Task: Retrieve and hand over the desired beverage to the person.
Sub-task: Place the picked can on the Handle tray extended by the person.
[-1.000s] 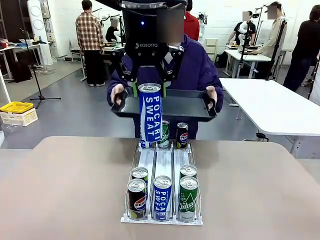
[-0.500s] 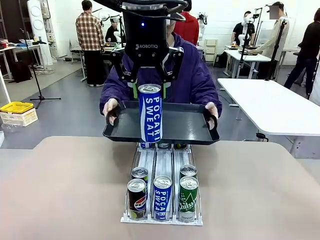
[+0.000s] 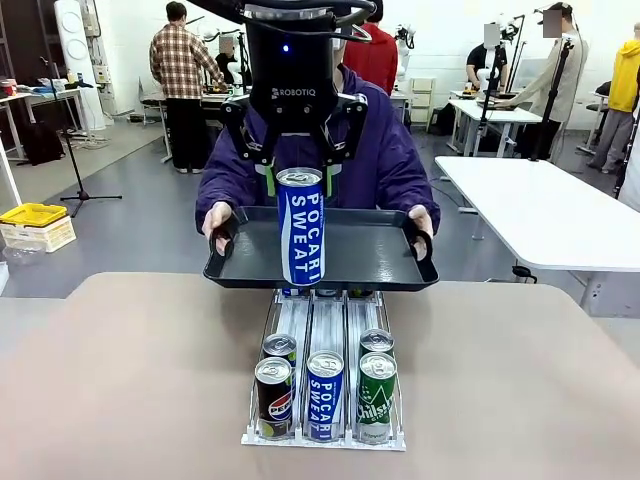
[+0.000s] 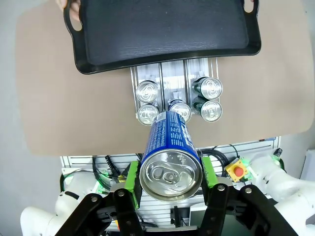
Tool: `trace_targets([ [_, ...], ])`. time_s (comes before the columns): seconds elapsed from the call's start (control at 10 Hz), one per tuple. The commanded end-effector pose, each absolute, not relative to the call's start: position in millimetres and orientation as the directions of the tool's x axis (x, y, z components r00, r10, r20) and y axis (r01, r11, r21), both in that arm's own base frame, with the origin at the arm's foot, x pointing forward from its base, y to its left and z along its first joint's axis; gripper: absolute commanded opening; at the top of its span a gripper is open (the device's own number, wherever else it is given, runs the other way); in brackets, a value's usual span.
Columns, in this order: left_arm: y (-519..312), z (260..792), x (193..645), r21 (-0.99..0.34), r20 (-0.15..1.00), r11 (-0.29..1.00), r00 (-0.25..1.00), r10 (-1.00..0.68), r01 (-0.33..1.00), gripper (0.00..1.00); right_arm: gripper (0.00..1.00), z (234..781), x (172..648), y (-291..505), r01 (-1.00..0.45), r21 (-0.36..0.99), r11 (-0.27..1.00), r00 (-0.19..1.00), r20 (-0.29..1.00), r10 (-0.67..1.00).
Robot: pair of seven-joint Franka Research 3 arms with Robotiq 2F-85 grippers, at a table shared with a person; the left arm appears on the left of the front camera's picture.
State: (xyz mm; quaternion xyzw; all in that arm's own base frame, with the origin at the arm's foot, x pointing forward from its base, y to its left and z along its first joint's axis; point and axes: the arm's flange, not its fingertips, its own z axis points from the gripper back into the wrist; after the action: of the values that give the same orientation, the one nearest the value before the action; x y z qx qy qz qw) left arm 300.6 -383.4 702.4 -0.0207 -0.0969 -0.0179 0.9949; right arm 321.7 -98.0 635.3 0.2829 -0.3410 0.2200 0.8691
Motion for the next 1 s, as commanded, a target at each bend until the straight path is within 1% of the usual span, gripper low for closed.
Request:
trace_targets([
  [0.0,-382,704,296,-0.048,0.196,0.998,0.981,-0.016,0.026,0.0,1.0,636,325,-98,-0.597,0.35,0.722,0.655,0.732,0.188],
  [0.1,-382,704,296,-0.048,0.196,0.998,0.981,-0.016,0.026,0.0,1.0,636,325,-98,-0.597,0.35,0.722,0.655,0.732,0.188],
  [0.2,-383,702,301,-0.038,0.193,0.999,0.981,-0.032,0.04,0.58,1.0,636,325,-98,-0.597,0.35,0.722,0.655,0.732,0.188],
  [0.3,-381,713,323,-0.024,0.17,0.999,0.985,-0.034,0.039,0.58,1.0,636,325,-98,-0.597,0.35,0.722,0.655,0.732,0.188],
  [0.4,-382,722,345,-0.022,0.183,0.999,0.983,-0.034,0.039,0.58,1.0,636,325,-98,-0.597,0.35,0.722,0.655,0.732,0.188],
  [0.5,-381,732,364,-0.013,0.223,0.999,0.974,-0.042,0.046,0.58,1.0,636,325,-98,-0.597,0.35,0.722,0.655,0.732,0.188],
  [0.7,-370,746,418,-0.022,0.239,1.0,0.971,0.017,-0.012,0.58,1.0,636,325,-98,-0.597,0.35,0.722,0.655,0.732,0.188],
  [0.9,-350,736,481,-0.035,0.178,0.999,0.984,-0.009,0.016,0.58,1.0,636,325,-98,-0.597,0.35,0.722,0.655,0.732,0.188],
])
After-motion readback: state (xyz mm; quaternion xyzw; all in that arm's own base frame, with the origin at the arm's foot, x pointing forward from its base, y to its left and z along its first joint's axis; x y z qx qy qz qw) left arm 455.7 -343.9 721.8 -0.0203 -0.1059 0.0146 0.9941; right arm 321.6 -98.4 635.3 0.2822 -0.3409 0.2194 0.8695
